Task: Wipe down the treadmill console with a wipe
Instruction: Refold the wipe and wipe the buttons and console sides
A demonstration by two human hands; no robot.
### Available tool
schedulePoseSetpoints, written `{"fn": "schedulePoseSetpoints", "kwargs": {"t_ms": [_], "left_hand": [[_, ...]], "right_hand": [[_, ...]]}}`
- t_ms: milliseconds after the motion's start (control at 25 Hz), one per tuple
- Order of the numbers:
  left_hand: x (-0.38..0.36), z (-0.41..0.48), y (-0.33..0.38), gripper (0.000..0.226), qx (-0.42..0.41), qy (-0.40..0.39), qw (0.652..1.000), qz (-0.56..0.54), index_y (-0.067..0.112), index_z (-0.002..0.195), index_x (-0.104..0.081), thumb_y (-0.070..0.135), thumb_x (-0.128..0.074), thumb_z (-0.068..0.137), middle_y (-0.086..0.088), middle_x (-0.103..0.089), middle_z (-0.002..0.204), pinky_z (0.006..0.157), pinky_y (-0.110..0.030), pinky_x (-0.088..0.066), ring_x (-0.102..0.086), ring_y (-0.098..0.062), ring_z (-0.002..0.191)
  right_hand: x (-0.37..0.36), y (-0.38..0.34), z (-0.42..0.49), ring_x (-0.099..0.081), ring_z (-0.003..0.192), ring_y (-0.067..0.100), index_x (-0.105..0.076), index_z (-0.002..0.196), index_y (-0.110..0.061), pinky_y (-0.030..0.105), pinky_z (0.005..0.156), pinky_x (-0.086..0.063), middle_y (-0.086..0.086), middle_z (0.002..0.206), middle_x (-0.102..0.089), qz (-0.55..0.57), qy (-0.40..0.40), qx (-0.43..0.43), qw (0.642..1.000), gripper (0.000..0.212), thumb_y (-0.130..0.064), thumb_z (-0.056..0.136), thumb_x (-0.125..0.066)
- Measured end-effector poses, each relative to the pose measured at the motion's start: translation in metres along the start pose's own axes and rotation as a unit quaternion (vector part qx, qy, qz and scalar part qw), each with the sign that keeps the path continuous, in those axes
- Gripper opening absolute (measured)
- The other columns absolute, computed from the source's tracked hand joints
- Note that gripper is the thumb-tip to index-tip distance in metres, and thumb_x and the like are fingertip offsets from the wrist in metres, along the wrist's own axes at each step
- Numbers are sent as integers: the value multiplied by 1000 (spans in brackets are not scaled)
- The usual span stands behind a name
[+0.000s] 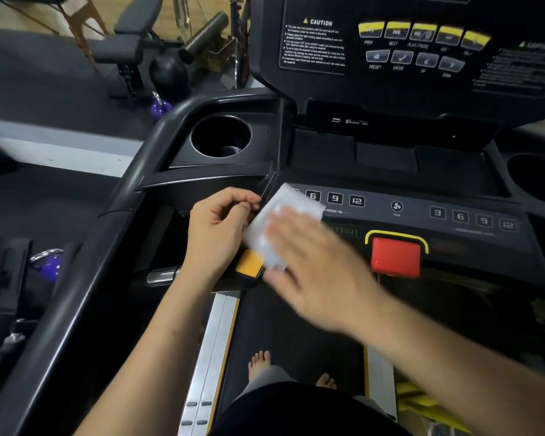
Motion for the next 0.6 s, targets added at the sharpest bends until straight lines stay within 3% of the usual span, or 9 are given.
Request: {"fn": "schedulePoseSetpoints", "kwargs": {"t_ms": [80,160,320,400,520,600], "left_hand": [[1,1,0,29,-4,-2,1000,-2,17,84,-74,-2,-51,88,6,-72,76,65,-16,-47,-57,-4,63],[-1,-1,0,30,-2,-1,1000,2,17,84,-74,-2,-51,89,7,-72,75,64,-15,-47,-57,-3,62],[-3,0,5,25,-24,-1,999,36,27,81,-73,9,-56,85,11,-70,76,68,-17,-47,-59,-3,68],[-4,-1,12,19,-58,-1,995,79,28,84,-72,14,-59,84,6,-70,82,71,-20,-48,-62,-9,74],[-11,-7,33,16,-115,2,985,131,22,86,-72,12,-60,84,-2,-65,82,72,-24,-48,-61,-16,76],[-22,-9,51,15,-167,-6,971,173,17,87,-73,11,-59,84,0,-64,81,74,-23,-48,-60,-14,78]], "right_hand": [[-16,-35,-22,-33,142,25,-49,139,-3,41,119,-22,11,148,-44,4,-19,73,997,60,-43,95,-44],[-10,-18,-20,-37,140,24,-50,139,-4,38,119,-23,10,147,-46,-21,-25,90,995,59,-42,94,-43],[23,58,-1,-25,145,23,-40,145,-5,36,120,-17,10,154,-36,-32,19,-84,996,65,-48,96,-35],[11,38,-13,-24,146,24,-41,144,-3,40,120,-19,12,153,-36,-19,4,-78,997,67,-50,95,-36],[0,13,-38,-36,140,25,-50,138,-3,38,118,-23,11,147,-46,-19,-27,21,999,62,-46,93,-46],[19,62,-33,-38,139,25,-49,138,-3,33,116,-21,12,146,-47,-44,-7,-48,998,61,-44,93,-47]]}}
Point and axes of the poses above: each hand's wrist, its own z-axis towards the middle knuckle, its own x-axis out of the back of the hand, y = z × x, the point moved 10 cm from there along z, towards the middle knuckle
